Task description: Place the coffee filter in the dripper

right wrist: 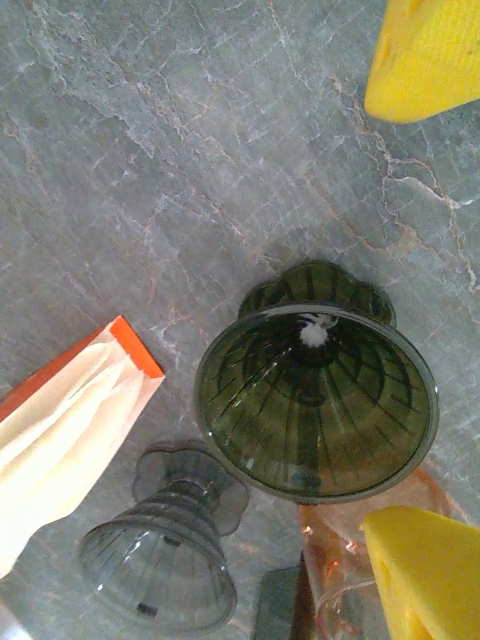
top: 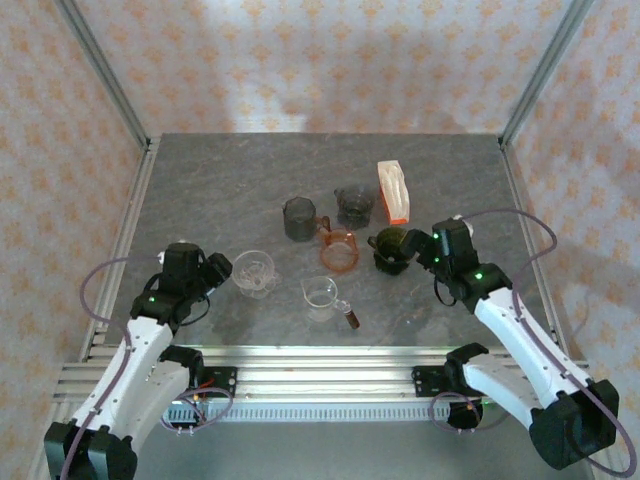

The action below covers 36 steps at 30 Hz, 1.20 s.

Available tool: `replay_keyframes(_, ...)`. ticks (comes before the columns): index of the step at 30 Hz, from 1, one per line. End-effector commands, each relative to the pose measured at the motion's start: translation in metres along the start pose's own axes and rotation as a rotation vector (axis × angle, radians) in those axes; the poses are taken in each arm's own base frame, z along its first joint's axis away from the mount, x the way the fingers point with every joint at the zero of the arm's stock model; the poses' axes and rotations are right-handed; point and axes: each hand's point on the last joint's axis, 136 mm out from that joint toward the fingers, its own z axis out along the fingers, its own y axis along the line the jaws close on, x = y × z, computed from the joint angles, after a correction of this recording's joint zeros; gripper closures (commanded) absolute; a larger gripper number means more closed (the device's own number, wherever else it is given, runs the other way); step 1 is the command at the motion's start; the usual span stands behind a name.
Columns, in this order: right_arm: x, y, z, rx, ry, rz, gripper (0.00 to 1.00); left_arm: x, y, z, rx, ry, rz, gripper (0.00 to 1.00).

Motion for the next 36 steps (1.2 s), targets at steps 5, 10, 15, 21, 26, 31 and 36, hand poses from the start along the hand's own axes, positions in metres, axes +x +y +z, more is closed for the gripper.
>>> replay_keyframes(5, 0.020, -0.006, 0.010, 0.028, 0.063, -0.051, 0.02, 0.015, -0.015, 0.012, 0.078, 0.059, 0.056, 0.49)
replay_keyframes(10, 0.025, -0.007, 0.016, 0.038, 0.084, -0.060, 0.02, 0.020, -0.021, 0.021, 0.077, 0.081, 0.087, 0.57)
replay_keyframes(15, 0.027, -0.011, 0.019, 0.058, 0.084, -0.050, 0.02, 0.028, -0.009, 0.030, 0.006, 0.114, 0.106, 0.71)
replay_keyframes(21, 0.026, -0.012, 0.020, 0.068, 0.077, -0.041, 0.02, 0.035, -0.004, 0.030, -0.018, 0.135, 0.118, 0.89)
replay_keyframes(26, 0.027, -0.015, 0.021, 0.080, 0.079, -0.032, 0.02, 0.038, -0.008, 0.024, 0.000, 0.153, 0.112, 1.00)
replay_keyframes(31, 0.027, -0.017, 0.021, 0.092, 0.073, -0.027, 0.02, 0.027, -0.033, 0.004, 0.069, 0.135, 0.109, 1.00)
replay_keyframes(36, 0.025, -0.018, 0.020, 0.094, 0.066, -0.021, 0.02, 0.014, -0.074, -0.025, 0.172, 0.123, 0.130, 1.00)
